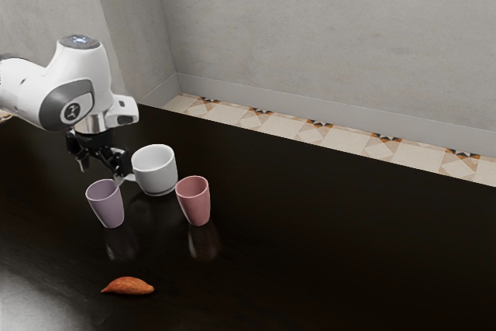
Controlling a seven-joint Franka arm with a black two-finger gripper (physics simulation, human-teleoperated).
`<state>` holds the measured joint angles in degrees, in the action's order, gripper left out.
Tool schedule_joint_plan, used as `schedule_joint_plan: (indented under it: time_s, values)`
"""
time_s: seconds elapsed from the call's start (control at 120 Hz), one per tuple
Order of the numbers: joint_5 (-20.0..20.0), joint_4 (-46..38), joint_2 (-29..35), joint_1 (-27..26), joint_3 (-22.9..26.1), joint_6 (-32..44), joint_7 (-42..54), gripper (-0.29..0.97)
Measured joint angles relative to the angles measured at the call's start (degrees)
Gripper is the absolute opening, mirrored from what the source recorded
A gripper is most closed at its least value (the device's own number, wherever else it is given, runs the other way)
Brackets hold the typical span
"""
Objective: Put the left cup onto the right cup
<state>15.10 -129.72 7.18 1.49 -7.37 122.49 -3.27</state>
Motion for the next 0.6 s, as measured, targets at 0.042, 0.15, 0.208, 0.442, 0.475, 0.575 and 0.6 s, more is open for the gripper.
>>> schedule_joint_plan:
  time_s: [0.042,0.15,0.208,0.442,0.475,0.575,0.6]
  values:
    - [0.1,-0.2,-1.0,0.4,-0.1,1.5,0.2,0.68]
    - [0.2,-0.3,-3.5,2.1,-0.2,4.8,0.7,0.68]
    - [0.2,-0.2,-4.7,3.1,-0.3,6.4,1.0,0.68]
    - [0.1,-0.2,-8.4,6.3,-0.2,11.5,2.2,0.68]
    - [0.1,-0.2,-8.6,6.7,-0.1,12.0,2.4,0.68]
    - [-0.1,0.0,-9.0,7.0,0.3,13.0,2.7,0.68]
    - [-0.1,0.0,-9.1,6.9,0.6,13.2,2.8,0.68]
